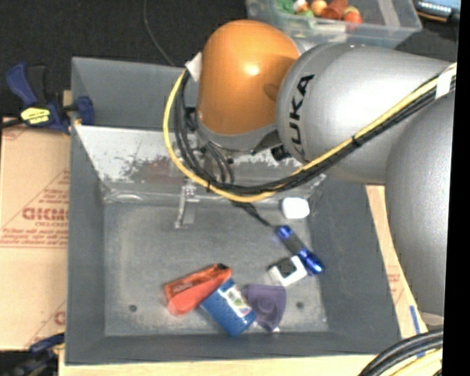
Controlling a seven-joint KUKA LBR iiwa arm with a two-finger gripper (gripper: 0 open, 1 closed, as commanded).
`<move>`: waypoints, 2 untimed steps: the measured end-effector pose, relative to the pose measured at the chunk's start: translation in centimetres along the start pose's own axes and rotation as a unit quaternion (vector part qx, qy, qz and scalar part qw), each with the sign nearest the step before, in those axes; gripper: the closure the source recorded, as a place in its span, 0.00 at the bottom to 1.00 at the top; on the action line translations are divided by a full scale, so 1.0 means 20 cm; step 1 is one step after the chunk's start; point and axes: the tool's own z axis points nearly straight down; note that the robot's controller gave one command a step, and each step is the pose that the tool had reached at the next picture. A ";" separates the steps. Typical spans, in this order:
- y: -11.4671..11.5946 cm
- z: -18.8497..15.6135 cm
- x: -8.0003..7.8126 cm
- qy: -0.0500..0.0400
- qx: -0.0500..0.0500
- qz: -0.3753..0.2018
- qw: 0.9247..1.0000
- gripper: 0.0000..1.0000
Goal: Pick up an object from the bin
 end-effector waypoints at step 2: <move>-0.16 0.46 0.21 -0.005 0.000 -0.113 0.994 0.00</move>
Offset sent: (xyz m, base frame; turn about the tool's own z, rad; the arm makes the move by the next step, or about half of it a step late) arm -0.0761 -0.0555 -0.1640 -0.3943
